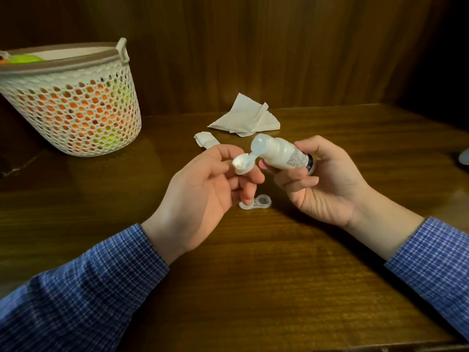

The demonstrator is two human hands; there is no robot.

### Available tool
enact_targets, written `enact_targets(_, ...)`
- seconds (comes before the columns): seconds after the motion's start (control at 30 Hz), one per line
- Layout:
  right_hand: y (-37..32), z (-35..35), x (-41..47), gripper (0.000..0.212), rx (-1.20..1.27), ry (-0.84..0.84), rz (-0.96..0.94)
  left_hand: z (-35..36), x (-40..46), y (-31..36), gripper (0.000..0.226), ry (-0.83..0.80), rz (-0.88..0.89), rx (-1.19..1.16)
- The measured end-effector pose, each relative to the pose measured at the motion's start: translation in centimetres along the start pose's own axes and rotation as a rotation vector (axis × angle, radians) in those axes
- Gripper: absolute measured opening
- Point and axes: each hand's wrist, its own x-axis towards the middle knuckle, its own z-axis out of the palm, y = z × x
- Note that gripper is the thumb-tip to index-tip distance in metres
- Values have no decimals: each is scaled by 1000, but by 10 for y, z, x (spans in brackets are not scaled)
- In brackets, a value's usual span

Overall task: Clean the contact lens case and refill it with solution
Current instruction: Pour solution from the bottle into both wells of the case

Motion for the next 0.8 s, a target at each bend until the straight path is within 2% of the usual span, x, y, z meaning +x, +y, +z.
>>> enact_targets(0.13,-1,0,-1,32,68,67,23,-1,1,1,20,66,27,180)
enact_targets(0.2,0,2,-1,33,57,113,38,-3,-1,-3,25,49,71,279)
enact_targets(0.3,4,4,-2,44,66,172,39,0,-4,-10,34,47,117,372)
enact_targets(0.43,7,6,-3,50,184,149,26,5,-2,-20,28,28,156,365)
enact_targets(0.53,6,5,-5,44,283,119,11,0,-1,-22,29,5,192,405)
enact_targets(0.67,-2,1,-8,43,244,200,-20,-20,2,-23,33,52,276,884)
enact_targets(0.8,-9,-1,-6,41,207,429,-10,-39,11,-26,53,2,137,1123)
